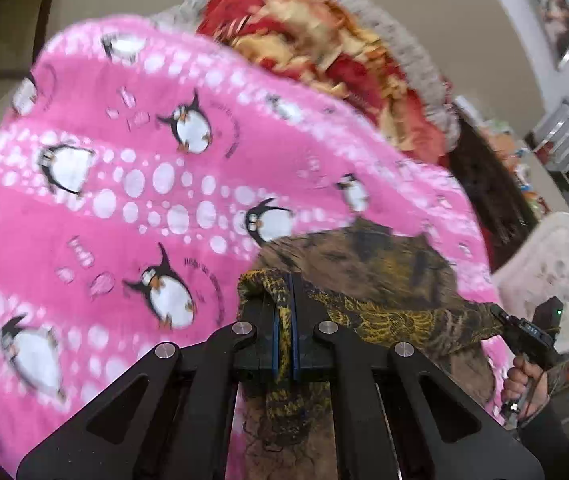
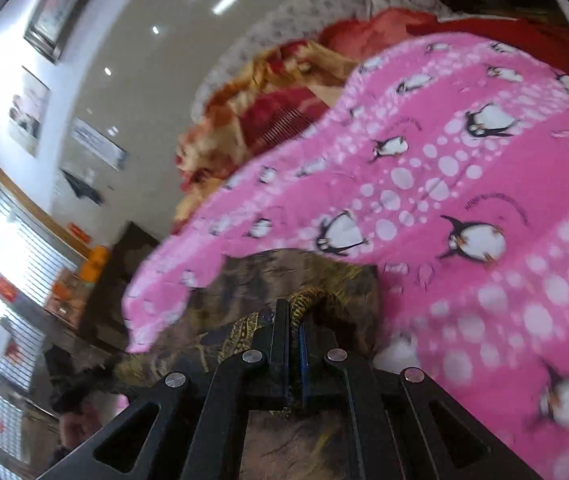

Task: Fold small clothes
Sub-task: 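Close both grippers on the hem end of the shirt strip, then lift the hem end and fold it over toward the collar, then open both grippers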

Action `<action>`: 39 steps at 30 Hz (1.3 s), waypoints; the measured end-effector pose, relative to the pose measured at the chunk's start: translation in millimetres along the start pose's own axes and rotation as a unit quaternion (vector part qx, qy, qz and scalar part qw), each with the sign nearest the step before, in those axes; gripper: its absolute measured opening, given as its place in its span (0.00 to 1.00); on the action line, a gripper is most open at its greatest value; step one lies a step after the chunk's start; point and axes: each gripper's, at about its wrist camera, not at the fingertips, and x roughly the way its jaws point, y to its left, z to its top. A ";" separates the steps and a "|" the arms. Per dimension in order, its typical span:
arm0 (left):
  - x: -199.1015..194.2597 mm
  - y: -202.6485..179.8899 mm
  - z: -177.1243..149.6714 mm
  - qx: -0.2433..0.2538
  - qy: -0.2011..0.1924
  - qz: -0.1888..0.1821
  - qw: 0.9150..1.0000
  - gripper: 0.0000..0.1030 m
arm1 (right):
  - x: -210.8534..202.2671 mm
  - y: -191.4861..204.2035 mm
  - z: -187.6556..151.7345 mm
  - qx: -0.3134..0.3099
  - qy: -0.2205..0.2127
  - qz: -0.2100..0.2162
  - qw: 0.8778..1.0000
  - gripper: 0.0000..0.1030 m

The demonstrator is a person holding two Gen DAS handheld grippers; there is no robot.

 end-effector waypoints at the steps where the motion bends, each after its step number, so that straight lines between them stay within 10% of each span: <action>1: 9.4 1.1 1.2 0.002 0.008 0.008 1.000 0.03 | 11.4 -4.8 6.2 0.006 0.007 -0.009 1.000 0.03; 11: 49.9 21.9 -7.6 0.005 0.063 0.007 0.998 0.07 | 53.0 -36.4 5.9 0.027 0.041 -0.053 0.997 0.05; 13: 36.7 25.1 -4.3 0.008 0.074 -0.002 0.997 0.14 | 39.9 -34.9 10.8 0.039 0.037 -0.042 0.998 0.07; 16: 6.7 27.3 0.5 0.021 0.051 0.030 0.998 0.66 | 3.7 -26.0 18.6 0.028 -0.003 -0.034 0.999 0.15; 21: -37.1 -26.0 -17.2 0.085 -0.022 0.026 0.996 0.68 | -28.9 28.1 9.1 -0.093 -0.009 -0.053 0.994 0.18; 24: -9.9 -81.8 -50.3 0.161 0.023 0.017 0.987 0.68 | 1.5 72.9 -25.4 -0.205 0.076 -0.066 0.973 0.18; 28: 57.9 -97.2 -84.1 0.217 0.114 0.105 0.964 0.70 | 69.3 72.1 -69.0 -0.270 0.193 -0.187 0.925 0.18; 34: 69.5 -100.9 -26.2 0.205 0.067 0.148 0.965 0.76 | 89.4 75.8 -20.8 -0.205 0.150 -0.148 0.956 0.19; 39: 25.5 -62.0 46.0 0.049 -0.040 0.175 0.983 0.76 | 50.8 104.2 33.8 -0.190 0.014 -0.126 0.973 0.21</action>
